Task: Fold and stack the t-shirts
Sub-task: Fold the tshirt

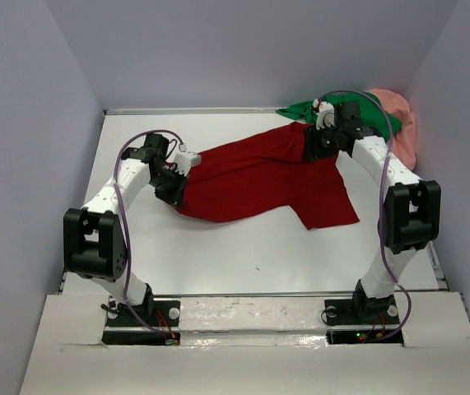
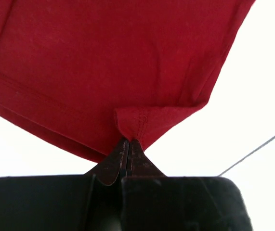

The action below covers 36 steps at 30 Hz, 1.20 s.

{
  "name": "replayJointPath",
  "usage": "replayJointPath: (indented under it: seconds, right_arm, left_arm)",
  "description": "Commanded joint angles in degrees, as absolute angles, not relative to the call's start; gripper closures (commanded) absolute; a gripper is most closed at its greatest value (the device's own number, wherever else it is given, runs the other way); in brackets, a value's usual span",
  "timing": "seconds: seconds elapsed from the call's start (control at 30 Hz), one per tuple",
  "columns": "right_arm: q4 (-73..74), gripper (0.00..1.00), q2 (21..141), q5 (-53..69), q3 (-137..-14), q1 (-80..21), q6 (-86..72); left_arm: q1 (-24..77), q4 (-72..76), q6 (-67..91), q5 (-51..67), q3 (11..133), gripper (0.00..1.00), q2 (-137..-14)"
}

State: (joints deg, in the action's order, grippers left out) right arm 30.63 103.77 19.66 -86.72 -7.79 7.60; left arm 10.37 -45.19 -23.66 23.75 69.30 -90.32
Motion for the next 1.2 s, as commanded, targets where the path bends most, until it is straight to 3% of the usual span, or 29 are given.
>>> replayJointPath:
  seconds: [0.0,0.1,0.17,0.3,0.37,0.4,0.43,0.57,0.73,0.8,0.83,1.03,1.17]
  right_arm:
    - [31.0,0.44,102.4,19.2,-90.3,-7.5,8.3]
    - [31.2,0.44,102.3,19.0,-90.7,-7.5,8.3]
    - [31.2,0.44,102.4,18.8,-91.0,-7.5,8.3]
    - [32.4,0.44,102.7,19.8,-91.9,-7.5,8.3]
    - [32.9,0.44,102.9,20.4,-92.2,-7.5,8.1]
    - [33.2,0.44,102.9,20.7,-92.3,-7.5,8.0]
    - [33.3,0.44,103.0,21.2,-92.4,-7.5,8.0]
    - [33.3,0.44,103.0,21.6,-92.3,-7.5,7.6]
    - [33.3,0.44,103.2,22.2,-92.0,-7.5,7.6]
    - [33.1,0.44,103.1,23.5,-91.6,-7.5,8.0]
    - [33.1,0.44,103.3,24.1,-91.3,-7.5,7.8]
    - [33.7,0.45,104.8,19.8,-90.4,-7.5,7.6]
    - [35.9,0.45,104.2,15.1,-90.0,-6.4,6.7]
  left_arm:
    - [9.2,-57.4,-29.6,24.9,73.8,0.99,-93.2]
    - [7.7,-63.4,-34.9,29.6,75.4,0.63,-95.2]
    - [7.1,-64.8,-35.5,30.6,76.2,0.59,-95.8]
    - [6.6,-65.0,-35.4,28.6,75.5,0.70,-95.2]
    - [6.5,-65.0,-35.4,28.3,74.6,0.68,-94.8]
    - [6.5,-65.1,-35.6,28.4,74.4,0.63,-94.5]
    - [6.4,-65.0,-35.8,28.9,74.4,0.47,-94.4]
    - [5.2,-64.3,-36.5,33.5,77.9,0.32,-95.3]
    - [5.0,-61.0,-34.1,38.8,83.0,0.27,-99.8]
    - [4.7,-59.3,-32.3,40.2,84.8,0.29,-102.0]
    - [4.7,-55.6,-29.0,39.6,85.1,0.35,-102.3]
    - [4.9,-39.4,-16.9,37.3,86.0,0.35,-101.7]
    - [5.4,-39.0,-15.6,37.9,84.7,0.35,-100.3]
